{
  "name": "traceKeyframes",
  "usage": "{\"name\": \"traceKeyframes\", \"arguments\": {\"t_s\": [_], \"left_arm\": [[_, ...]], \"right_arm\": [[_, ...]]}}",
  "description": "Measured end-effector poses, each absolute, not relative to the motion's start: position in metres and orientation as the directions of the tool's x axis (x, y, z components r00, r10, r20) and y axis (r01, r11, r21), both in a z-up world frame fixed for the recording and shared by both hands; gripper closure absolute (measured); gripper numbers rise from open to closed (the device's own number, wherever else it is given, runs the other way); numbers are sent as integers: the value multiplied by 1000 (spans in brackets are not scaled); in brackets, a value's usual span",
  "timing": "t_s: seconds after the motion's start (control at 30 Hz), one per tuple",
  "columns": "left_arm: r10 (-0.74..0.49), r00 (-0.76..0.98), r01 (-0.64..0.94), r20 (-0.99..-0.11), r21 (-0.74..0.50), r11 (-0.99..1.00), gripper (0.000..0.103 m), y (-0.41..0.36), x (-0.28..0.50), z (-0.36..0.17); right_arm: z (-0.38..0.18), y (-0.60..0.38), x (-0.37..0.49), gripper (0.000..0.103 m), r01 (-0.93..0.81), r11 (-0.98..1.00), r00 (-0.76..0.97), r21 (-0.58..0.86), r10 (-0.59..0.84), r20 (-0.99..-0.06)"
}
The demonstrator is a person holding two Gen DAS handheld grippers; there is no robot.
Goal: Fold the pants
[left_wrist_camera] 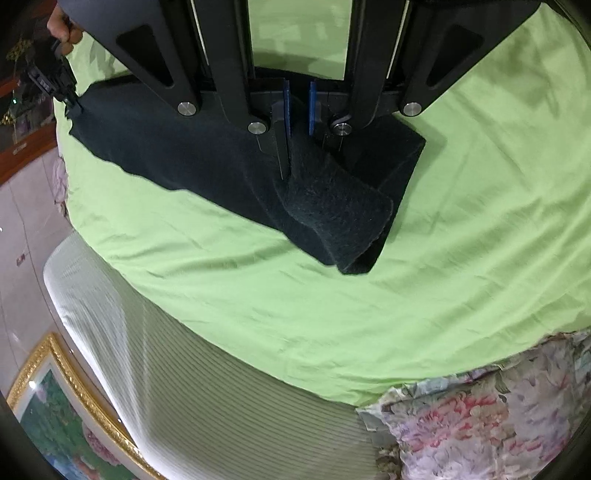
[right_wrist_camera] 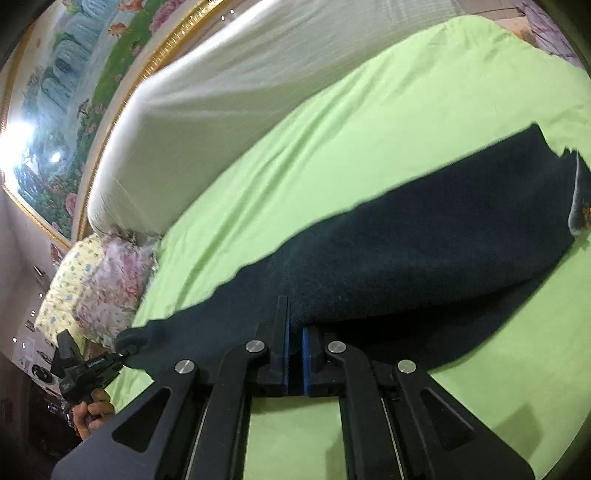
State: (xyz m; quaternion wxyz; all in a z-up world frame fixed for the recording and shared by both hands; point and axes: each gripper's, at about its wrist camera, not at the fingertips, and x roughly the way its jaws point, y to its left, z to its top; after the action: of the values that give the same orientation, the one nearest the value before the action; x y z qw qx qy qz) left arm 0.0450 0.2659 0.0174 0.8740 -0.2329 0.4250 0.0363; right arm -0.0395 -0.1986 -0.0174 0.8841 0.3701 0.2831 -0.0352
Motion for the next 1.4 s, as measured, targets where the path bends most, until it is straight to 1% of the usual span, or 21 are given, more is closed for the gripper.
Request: {"name": "traceKeyframes", "arguments": {"t_s": [0.17,0.43,0.53,0.57,0.6,0.63,0.73,0.77,0.8,0.83,0.87,0.9,0.93,1.1,1.2,1.27,1.4], "left_arm": [[-92,607,-259,-789,-306,916,98,263,46,-8],[-82,598,-258,-797,-288,922,95,260,37,-25],[-59,596,-265,-801,-265,927,87,260,36,-30],[-58,594,-270,-802,-267,925,83,261,36,-31],[-65,592,-276,-804,-278,920,80,264,34,-32],[-77,594,-278,-801,-294,914,80,267,32,-31],[-89,596,-272,-798,-305,913,76,270,23,-27],[-97,594,-269,-799,-310,912,72,270,19,-26],[-97,594,-270,-798,-312,911,64,271,15,-23],[-79,594,-281,-800,-298,912,55,271,12,-21],[-35,591,-307,-806,-265,914,39,271,8,-18],[-3,596,-327,-803,-246,912,35,272,3,-14],[-3,608,-335,-794,-260,906,35,275,-3,-12],[-103,586,-355,-804,-369,859,34,287,-2,-21],[-145,548,-403,-824,-413,817,33,295,8,-33],[-179,534,-440,-826,-453,775,32,302,12,-40],[-224,546,-479,-807,-520,708,30,312,21,-44]], "right_arm": [[-36,-193,-34,97,302,723,816,622,141,-560],[-37,-201,-35,97,325,740,819,589,91,-567],[-38,-199,-30,97,335,758,805,559,78,-588],[-39,-199,-29,97,335,754,799,564,90,-595],[-42,-200,-28,96,337,747,786,573,112,-608],[-44,-200,-28,96,343,741,777,577,120,-617],[-42,-197,-35,89,336,742,758,580,152,-634],[-40,-196,-38,82,326,747,757,579,160,-633],[-37,-194,-42,68,315,754,756,577,168,-633],[-32,-189,-47,61,296,767,758,570,175,-629],[-28,-185,-50,53,278,778,761,564,180,-623],[-22,-177,-54,52,244,798,763,550,192,-617],[-18,-169,-56,52,217,815,761,537,203,-617],[1,-135,-37,52,78,869,748,488,273,-606],[12,-119,-9,52,18,881,747,472,302,-593],[20,-111,15,52,-18,899,746,438,304,-592],[27,-104,72,52,-68,907,717,415,334,-612]]}}
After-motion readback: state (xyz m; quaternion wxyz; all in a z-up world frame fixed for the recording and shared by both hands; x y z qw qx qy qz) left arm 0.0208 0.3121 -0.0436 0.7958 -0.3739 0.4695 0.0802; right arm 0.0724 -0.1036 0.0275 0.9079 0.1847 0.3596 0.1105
